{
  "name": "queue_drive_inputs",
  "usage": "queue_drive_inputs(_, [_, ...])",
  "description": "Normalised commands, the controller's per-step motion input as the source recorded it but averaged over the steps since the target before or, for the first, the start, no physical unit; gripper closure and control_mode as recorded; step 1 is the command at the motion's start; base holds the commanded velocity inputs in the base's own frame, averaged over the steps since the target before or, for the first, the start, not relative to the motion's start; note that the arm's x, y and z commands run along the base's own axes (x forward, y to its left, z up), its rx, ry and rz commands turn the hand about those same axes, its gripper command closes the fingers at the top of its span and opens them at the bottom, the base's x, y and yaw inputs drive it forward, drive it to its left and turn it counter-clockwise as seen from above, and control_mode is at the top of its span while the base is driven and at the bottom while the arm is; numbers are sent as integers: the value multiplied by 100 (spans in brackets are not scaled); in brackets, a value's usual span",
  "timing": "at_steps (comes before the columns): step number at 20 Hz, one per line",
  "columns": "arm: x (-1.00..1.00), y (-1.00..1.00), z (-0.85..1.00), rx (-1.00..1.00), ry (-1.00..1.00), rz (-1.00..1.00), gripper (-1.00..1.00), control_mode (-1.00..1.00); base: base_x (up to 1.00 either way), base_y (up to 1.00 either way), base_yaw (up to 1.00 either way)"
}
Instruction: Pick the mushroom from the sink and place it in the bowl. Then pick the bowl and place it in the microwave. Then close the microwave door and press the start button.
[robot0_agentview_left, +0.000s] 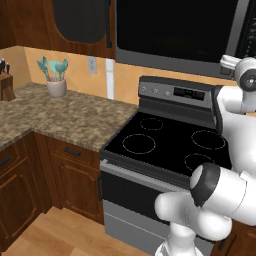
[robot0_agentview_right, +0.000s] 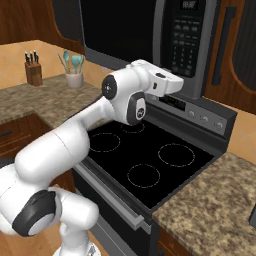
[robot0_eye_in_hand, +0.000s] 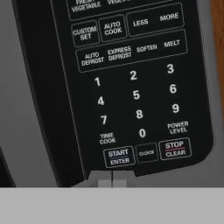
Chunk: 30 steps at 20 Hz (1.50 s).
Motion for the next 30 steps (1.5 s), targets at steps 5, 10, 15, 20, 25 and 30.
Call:
queue_drive_inputs(5, [4,-18,0,0,-4,0,100,-100,0,0,0])
queue_drive_inputs(10, [8,-7,0,0,-1,0,100,-100,0,0,0])
queue_drive_inputs(15, [15,-7,0,0,0,0,100,-100,0,0,0])
queue_drive_inputs(20, [19,-4,0,0,0,0,100,-100,0,0,0])
queue_drive_inputs(25, [34,-11,0,0,0,0,100,-100,0,0,0])
queue_drive_inputs(30, [94,-17,-22,0,7,0,100,-100,0,0,0])
